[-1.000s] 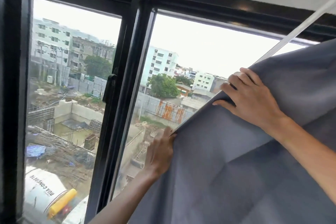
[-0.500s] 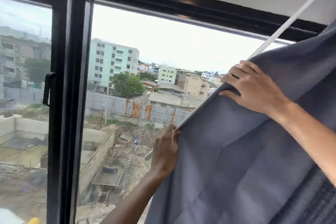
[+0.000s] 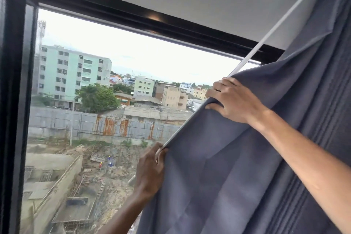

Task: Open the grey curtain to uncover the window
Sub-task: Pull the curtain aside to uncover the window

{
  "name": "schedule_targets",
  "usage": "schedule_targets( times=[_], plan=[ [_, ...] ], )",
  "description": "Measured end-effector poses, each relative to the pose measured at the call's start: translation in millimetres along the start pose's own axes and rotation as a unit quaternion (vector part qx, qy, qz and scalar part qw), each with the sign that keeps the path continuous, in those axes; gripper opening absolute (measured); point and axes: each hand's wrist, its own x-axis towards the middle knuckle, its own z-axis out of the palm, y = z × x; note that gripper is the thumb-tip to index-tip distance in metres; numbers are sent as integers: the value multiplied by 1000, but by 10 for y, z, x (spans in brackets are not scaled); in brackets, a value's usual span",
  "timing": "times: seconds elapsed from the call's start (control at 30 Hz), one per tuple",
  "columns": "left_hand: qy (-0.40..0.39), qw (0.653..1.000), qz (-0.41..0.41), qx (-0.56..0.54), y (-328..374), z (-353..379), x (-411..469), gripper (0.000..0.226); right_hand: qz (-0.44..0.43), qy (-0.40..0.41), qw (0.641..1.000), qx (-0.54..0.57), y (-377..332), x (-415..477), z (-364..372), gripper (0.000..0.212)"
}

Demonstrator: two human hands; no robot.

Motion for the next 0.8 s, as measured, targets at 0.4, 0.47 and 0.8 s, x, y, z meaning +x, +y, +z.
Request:
schedule_targets(
  times=[0.4, 0.47, 0.8],
  plan=[
    [-49, 998, -25, -44, 61, 527, -165, 10, -12, -40, 998, -36, 329, -309, 204, 42],
    [-44, 998, -15, -40, 91, 639, -168, 10, -7, -53, 998, -40, 414, -376, 216, 42],
    [-113, 991, -36, -55, 346, 1335, -195, 8, 44, -115, 992, -12, 990, -888, 348, 37]
  ],
)
